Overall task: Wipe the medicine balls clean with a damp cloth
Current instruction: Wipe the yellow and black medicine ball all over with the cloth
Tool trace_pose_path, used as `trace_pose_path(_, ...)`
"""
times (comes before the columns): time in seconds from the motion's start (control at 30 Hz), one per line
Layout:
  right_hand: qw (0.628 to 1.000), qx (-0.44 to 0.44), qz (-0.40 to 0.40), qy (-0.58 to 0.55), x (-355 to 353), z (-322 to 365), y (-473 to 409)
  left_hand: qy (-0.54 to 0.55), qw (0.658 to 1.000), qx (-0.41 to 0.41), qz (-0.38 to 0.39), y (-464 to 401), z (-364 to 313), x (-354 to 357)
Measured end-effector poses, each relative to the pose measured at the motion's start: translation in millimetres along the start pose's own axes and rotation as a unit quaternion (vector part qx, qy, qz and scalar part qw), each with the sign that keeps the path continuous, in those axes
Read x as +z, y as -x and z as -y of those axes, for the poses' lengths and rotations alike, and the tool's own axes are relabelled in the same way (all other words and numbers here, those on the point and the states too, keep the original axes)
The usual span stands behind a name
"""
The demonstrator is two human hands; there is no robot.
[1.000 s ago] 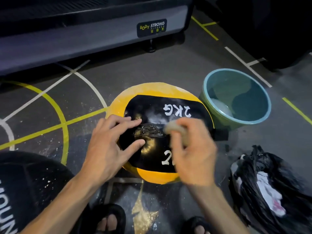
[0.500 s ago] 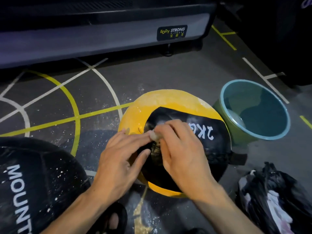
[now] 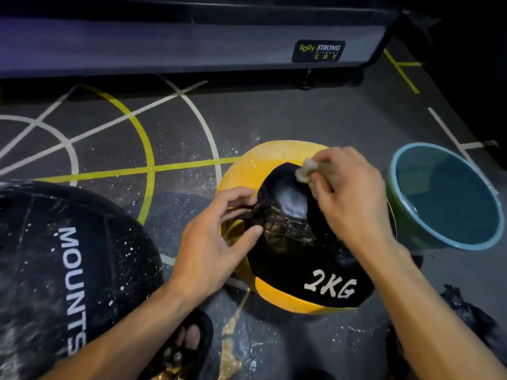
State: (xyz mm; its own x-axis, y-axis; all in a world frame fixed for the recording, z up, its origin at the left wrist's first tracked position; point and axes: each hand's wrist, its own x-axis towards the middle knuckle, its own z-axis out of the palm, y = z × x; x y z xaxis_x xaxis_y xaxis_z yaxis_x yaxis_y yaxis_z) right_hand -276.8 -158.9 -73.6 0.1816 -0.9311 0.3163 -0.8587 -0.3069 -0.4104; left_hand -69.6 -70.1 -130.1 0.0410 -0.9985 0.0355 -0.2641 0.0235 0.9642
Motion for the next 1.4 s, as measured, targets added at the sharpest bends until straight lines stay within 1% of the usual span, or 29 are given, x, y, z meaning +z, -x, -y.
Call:
trace_pose_path(0.03,1.000,0.013,-0.010,0.002,0,-1,-2,-0.001,1.000,-0.003,-0.006,-1,-1,0)
trace_pose_path(0.07,1.000,0.008,-0.007,0.006,3,2,1,-0.012,1.000,0.000,-0.017,-3,-1,0)
trace_pose_path(0.13,0.999,-0.032,0.006,0.003,10,18,13,-0.024,0.999,0.007,-0.041,-8,1,1)
trace_pose_path(0.17,0.998,-0.056,0.012,-0.009,12,28,23,-0.013,0.999,-0.001,-0.045,-11,2,1)
trace_pose_path(0.23,0.992,-0.115,0.031,-0.028,19,42,49,0.015,0.999,-0.021,-0.036,-17,5,0)
trace_pose_path(0.33,0.968,-0.214,0.128,-0.007,29,51,93,0.021,0.999,-0.033,-0.028,-20,5,-2)
trace_pose_path(0.37,0.960,-0.236,0.149,0.000,27,52,101,0.028,0.999,-0.038,-0.025,-20,5,-3)
trace_pose_path(0.4,0.959,-0.241,0.147,-0.001,23,52,101,0.033,0.998,-0.040,-0.020,-20,5,-3)
trace_pose_path(0.43,0.965,-0.229,0.125,-0.010,18,51,96,0.034,0.999,-0.040,-0.015,-20,4,-2)
trace_pose_path(0.53,0.990,-0.137,0.013,-0.010,8,47,65,0.042,0.998,-0.038,0.000,-20,2,0)
trace_pose_path(0.57,0.993,-0.119,0.006,0.002,9,48,60,0.042,0.998,-0.038,0.001,-20,1,-1)
trace_pose_path(0.63,0.991,-0.128,0.048,0.015,16,52,65,0.014,0.999,-0.032,-0.005,-21,1,-3)
trace_pose_path(0.73,0.968,-0.197,0.152,0.042,22,60,90,-0.001,0.999,-0.036,-0.008,-18,7,-8)
trace_pose_path(0.77,0.962,-0.215,0.166,0.042,19,59,90,0.010,0.999,-0.040,-0.007,-17,7,-8)
trace_pose_path(0.8,0.962,-0.218,0.162,0.034,16,58,85,0.022,0.999,-0.043,-0.006,-16,6,-9)
trace_pose_path(0.83,0.969,-0.205,0.137,0.023,14,54,78,0.032,0.998,-0.047,-0.004,-17,5,-8)
trace_pose_path(0.9,0.987,-0.148,0.061,0.004,10,48,65,0.040,0.998,-0.051,0.004,-19,2,-7)
trace_pose_path(0.93,0.991,-0.125,0.045,0.000,10,49,63,0.031,0.998,-0.045,0.002,-19,2,-7)
trace_pose_path(0.97,0.991,-0.124,0.057,-0.002,10,52,66,0.018,0.999,-0.039,-0.001,-19,2,-7)
trace_pose_path(1.07,0.968,-0.183,0.172,-0.023,16,55,89,0.019,0.999,-0.042,-0.012,-16,3,-8)
trace_pose_path(1.1,0.966,-0.186,0.177,-0.036,13,52,95,0.028,0.999,-0.040,-0.015,-15,2,-8)
trace_pose_path(1.13,0.973,-0.170,0.147,-0.057,9,48,97,0.030,0.999,-0.030,-0.015,-13,2,-8)
trace_pose_path(1.17,0.983,-0.135,0.096,-0.085,3,43,96,0.019,1.000,-0.008,-0.012,-10,2,-8)
trace_pose_path(1.2,0.989,-0.078,0.040,-0.118,-4,38,94,-0.013,1.000,0.027,-0.001,-4,3,-7)
trace_pose_path(1.23,0.988,-0.013,-0.007,-0.155,-11,32,91,-0.072,0.994,0.074,0.020,3,5,-6)
trace_pose_path(1.27,0.979,0.053,-0.040,-0.193,-18,26,86,-0.143,0.981,0.124,0.041,11,8,-5)
trace_pose_path(1.3,0.970,0.094,-0.061,-0.214,-23,19,80,-0.204,0.964,0.163,0.054,18,12,-4)
trace_pose_path(1.33,0.970,0.101,-0.073,-0.211,-28,15,71,-0.246,0.949,0.188,0.061,24,14,-3)
trace_pose_path(1.4,0.976,0.091,-0.078,-0.180,-33,10,52,-0.292,0.930,0.215,0.064,31,14,0)
